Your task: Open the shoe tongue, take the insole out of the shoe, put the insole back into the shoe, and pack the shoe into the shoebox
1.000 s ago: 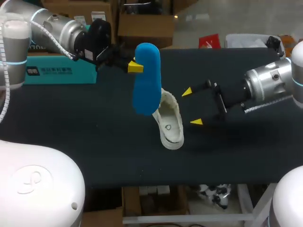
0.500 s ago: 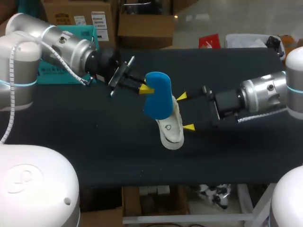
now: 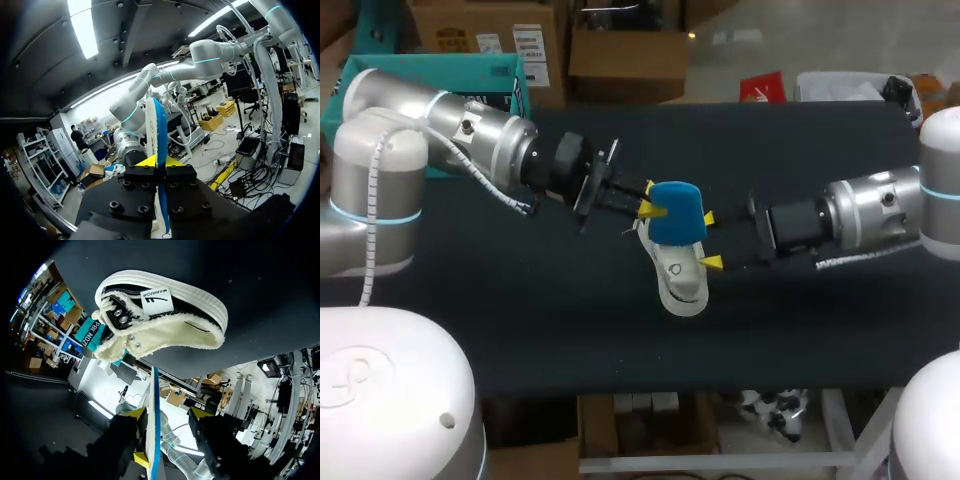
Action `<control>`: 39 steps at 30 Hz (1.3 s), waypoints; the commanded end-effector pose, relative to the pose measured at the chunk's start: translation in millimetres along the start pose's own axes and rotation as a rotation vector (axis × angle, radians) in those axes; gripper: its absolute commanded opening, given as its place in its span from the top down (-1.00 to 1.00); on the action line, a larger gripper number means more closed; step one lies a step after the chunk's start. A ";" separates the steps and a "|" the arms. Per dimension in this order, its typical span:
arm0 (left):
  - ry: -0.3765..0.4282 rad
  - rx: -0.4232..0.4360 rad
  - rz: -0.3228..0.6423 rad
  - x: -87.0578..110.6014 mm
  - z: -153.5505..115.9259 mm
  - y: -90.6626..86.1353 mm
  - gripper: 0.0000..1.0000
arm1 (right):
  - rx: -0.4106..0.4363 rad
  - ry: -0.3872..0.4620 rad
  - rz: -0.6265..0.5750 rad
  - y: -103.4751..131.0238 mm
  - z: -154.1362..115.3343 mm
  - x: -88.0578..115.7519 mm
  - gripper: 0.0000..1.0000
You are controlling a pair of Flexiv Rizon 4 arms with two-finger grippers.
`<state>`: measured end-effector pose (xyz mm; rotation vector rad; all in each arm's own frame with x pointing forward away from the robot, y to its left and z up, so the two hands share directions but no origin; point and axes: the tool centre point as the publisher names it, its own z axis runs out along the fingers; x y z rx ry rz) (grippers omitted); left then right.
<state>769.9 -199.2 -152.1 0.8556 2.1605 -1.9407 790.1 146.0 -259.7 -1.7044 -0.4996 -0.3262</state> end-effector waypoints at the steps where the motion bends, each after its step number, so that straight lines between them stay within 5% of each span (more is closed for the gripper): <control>1: -0.087 -0.003 0.014 5.8 12.2 3.9 1.00 | 0.017 0.005 0.000 4.0 -2.3 -1.1 0.15; 11: -0.114 -0.004 0.021 4.1 17.6 13.9 1.00 | 0.028 0.014 0.004 5.2 -5.4 -2.7 0.51; 16: -0.118 0.000 0.016 3.6 17.6 16.4 1.00 | 0.033 0.015 -0.005 4.7 -7.0 -1.7 1.00; 25: -0.067 0.004 -0.045 0.8 16.7 20.9 1.00 | 0.055 0.000 -0.057 9.5 -8.5 -0.8 1.00; 26: -0.048 0.008 -0.061 0.1 15.3 21.0 0.84 | 0.059 -0.001 -0.068 10.0 -8.8 -0.7 1.00; 30: 0.013 0.000 -0.106 -2.6 9.1 21.5 -0.78 | 0.067 -0.021 -0.115 12.7 -11.9 -1.2 1.00; 31: 0.026 -0.006 -0.115 -2.7 6.6 21.9 -1.00 | 0.066 -0.033 -0.127 13.1 -12.8 -1.2 1.00; 39: 0.214 -0.090 -0.208 -3.6 -23.6 34.9 -1.00 | 0.069 -0.075 -0.189 16.1 -18.7 -1.4 1.00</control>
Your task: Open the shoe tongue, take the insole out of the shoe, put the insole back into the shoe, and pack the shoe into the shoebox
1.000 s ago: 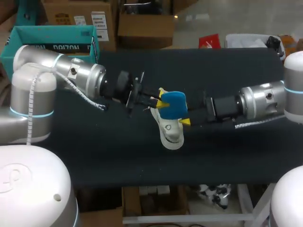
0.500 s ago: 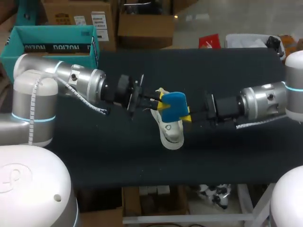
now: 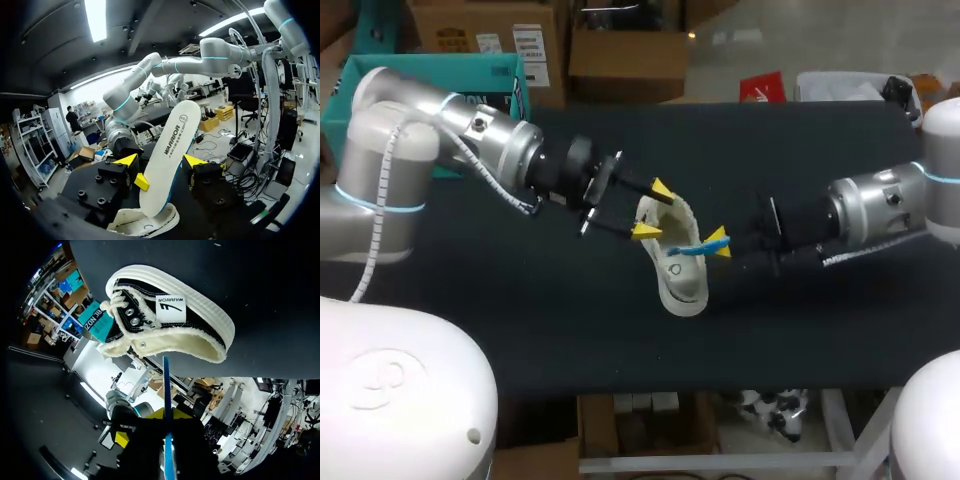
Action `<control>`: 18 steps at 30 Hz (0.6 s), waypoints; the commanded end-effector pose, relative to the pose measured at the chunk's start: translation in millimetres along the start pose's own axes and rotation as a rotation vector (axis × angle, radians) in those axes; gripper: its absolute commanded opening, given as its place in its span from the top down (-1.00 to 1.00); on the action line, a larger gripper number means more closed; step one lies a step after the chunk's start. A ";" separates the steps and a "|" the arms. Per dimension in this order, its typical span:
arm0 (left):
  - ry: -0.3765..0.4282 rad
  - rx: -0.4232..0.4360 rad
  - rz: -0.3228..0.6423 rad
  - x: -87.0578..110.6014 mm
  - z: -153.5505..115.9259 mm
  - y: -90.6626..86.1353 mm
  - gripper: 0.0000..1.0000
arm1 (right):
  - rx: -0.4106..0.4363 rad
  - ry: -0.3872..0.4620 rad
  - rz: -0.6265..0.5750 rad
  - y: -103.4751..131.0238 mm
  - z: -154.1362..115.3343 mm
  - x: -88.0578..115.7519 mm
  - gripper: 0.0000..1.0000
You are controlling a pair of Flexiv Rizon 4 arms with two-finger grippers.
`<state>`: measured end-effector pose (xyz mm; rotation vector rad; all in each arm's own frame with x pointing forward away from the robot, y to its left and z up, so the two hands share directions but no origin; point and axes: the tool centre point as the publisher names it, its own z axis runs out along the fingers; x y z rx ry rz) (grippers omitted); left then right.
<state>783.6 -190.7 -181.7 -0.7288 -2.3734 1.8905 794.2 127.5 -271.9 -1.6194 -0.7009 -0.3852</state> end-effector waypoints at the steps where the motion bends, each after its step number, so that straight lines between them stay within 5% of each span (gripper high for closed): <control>1: 0.166 -0.039 -0.032 -8.4 -21.8 5.1 -1.00 | 0.008 -0.021 -0.016 1.5 -3.3 3.4 1.00; 10: 0.520 -0.142 -0.115 -16.0 -57.6 27.9 -1.00 | 0.028 -0.085 -0.066 -1.6 3.4 5.2 1.00; 14: 0.557 -0.191 -0.126 -21.8 -65.7 34.4 -1.00 | 0.035 -0.094 -0.059 -3.1 4.6 2.9 1.00; 18: 0.676 -0.256 -0.118 -24.4 -72.4 41.2 -1.00 | 0.038 -0.093 -0.051 -4.6 6.0 -2.1 1.00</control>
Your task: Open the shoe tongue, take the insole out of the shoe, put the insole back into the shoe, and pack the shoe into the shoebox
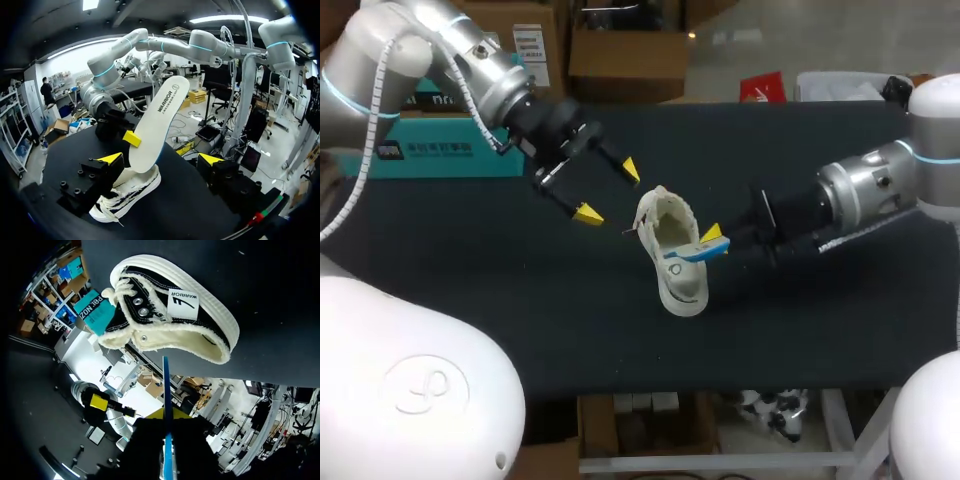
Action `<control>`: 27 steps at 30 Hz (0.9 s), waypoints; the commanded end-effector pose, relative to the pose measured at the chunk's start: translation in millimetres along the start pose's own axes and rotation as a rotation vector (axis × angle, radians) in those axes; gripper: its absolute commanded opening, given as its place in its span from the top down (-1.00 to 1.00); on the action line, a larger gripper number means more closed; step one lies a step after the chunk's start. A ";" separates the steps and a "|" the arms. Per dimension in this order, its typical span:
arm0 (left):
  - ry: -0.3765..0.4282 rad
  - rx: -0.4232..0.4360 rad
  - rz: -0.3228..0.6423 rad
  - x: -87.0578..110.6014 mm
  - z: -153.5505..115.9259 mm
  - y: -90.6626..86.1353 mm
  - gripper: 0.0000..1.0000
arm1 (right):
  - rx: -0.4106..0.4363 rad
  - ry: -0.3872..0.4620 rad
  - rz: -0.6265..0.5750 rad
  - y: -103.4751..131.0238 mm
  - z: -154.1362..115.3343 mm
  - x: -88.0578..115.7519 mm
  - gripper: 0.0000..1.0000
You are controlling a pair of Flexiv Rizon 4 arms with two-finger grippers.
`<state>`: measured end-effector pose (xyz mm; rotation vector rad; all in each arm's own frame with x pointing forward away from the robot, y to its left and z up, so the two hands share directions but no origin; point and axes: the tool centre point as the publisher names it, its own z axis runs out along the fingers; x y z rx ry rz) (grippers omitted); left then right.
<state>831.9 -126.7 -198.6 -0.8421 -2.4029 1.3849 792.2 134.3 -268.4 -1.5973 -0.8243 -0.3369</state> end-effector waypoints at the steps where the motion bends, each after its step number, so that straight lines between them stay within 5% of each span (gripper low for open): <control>1: 0.386 -0.052 0.008 -8.1 -7.5 1.8 -1.00 | 0.006 0.004 0.007 -1.1 0.6 -5.4 1.00; 11: 0.475 -0.098 0.018 -20.4 -22.5 21.6 -1.00 | -0.009 0.021 0.009 -10.5 -1.1 -17.8 1.00; 27: 0.486 -0.123 0.025 -27.5 -25.6 27.3 -1.00 | 0.008 0.016 0.013 -9.6 -1.4 -22.5 1.00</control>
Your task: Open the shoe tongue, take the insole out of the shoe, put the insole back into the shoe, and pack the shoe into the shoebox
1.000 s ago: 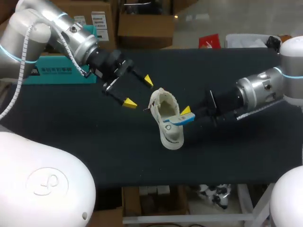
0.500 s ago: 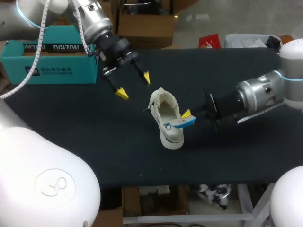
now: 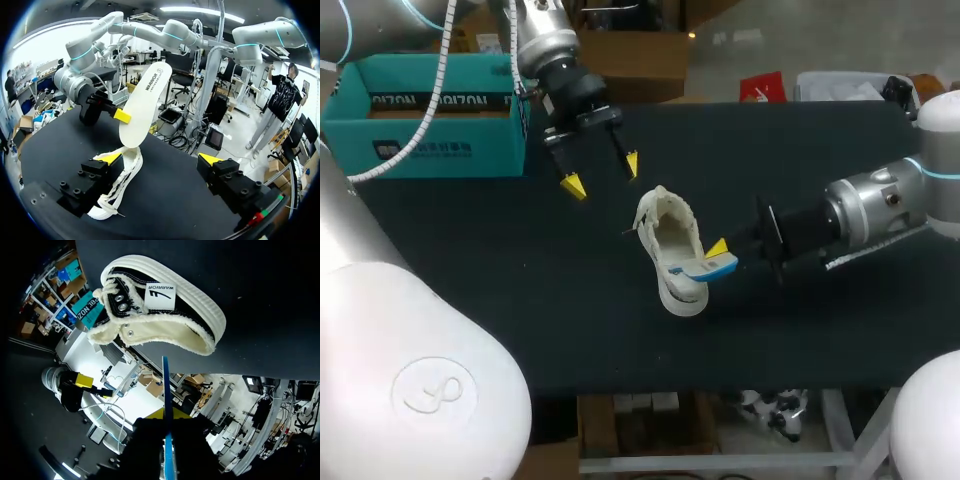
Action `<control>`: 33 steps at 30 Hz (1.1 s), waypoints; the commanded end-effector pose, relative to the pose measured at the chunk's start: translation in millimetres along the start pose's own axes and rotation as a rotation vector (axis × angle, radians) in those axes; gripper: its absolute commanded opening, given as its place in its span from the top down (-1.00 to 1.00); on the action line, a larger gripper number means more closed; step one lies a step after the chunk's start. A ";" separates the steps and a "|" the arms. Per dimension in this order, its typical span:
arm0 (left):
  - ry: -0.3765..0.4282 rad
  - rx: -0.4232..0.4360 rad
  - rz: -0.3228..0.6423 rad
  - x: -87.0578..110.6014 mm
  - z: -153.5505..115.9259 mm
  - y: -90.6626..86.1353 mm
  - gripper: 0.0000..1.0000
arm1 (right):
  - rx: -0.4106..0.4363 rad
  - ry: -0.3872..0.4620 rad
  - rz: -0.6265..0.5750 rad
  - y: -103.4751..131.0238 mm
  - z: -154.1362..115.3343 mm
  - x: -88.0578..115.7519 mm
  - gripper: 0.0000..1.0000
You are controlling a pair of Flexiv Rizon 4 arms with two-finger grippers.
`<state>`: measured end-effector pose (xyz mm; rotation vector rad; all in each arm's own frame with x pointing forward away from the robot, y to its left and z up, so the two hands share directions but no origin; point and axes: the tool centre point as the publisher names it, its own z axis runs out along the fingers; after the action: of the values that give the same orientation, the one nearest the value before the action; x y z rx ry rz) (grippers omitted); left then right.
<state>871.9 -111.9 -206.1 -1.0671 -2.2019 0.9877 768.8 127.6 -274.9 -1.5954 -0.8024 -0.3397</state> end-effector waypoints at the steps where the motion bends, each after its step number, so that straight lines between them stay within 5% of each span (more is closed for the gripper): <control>1: 0.107 0.000 0.001 -4.5 -1.5 1.2 -1.00 | 0.007 0.000 0.001 1.4 -2.2 0.3 1.00; 33: 0.033 -0.031 -0.001 -5.8 10.8 -4.0 -1.00 | 0.032 -0.011 0.044 4.2 -5.3 -1.4 1.00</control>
<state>874.0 -122.8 -211.7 -1.0857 -2.1747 0.9299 770.5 123.1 -277.9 -1.5871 -0.7760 -0.2904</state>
